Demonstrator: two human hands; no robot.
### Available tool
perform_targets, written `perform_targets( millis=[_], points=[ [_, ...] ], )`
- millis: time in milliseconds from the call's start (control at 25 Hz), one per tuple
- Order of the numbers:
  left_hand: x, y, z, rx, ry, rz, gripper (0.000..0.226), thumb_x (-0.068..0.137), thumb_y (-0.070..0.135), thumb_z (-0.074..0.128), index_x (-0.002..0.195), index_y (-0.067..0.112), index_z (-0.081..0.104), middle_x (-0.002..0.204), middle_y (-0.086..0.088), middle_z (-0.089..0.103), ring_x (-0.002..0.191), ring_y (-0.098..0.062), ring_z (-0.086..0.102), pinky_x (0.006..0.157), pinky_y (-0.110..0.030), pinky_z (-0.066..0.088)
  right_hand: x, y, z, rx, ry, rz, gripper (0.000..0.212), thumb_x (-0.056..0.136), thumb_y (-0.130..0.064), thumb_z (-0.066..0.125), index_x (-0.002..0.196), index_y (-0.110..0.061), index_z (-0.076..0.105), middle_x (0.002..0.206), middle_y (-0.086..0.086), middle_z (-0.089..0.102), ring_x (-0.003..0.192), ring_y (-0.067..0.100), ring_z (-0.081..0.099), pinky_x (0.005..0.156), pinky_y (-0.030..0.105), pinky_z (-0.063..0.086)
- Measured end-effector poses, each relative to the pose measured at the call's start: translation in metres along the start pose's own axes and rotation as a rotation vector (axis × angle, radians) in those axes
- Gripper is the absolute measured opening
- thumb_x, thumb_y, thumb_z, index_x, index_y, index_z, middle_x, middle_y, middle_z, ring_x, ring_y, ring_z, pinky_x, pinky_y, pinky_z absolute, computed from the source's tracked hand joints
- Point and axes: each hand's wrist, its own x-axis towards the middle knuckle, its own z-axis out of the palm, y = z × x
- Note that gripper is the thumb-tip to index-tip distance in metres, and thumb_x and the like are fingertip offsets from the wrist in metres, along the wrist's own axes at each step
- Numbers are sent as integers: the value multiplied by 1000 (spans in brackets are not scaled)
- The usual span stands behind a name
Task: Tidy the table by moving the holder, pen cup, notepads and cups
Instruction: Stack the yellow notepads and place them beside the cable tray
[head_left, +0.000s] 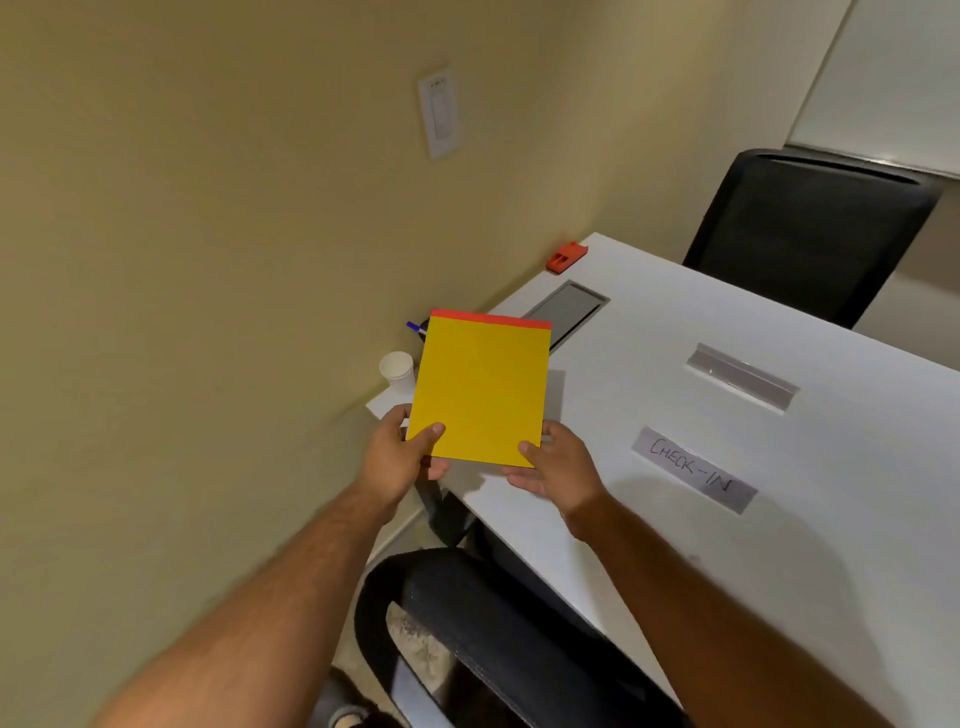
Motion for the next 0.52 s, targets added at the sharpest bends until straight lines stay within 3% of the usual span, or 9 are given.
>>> perform_targets(
  millis=[160,320,520],
  points=[
    [66,0,-30,-12,-100,-1,36,104,15,59,140,14,51,116,-15,70,72,-29,77,66,-34,65,42,3,47,12,220,-60,19,107,-6,57,116,-21,65,115,19,73,82,28,80,70,32,65],
    [124,12,-66,30,-235,-88,39,105,10,57,143,13,50,116,-21,70,86,-33,75,81,-45,65,59,6,97,170,426,-14,26,108,-9,57,133,-14,59,119,19,72,84,30,80,74,35,66],
    [181,31,-80,233,-395,20,42,101,15,64,143,13,56,114,-8,71,88,-22,72,83,-45,64,79,-5,128,211,613,-72,20,108,-7,57,125,-12,66,119,22,74,84,33,78,78,36,67]
  ],
)
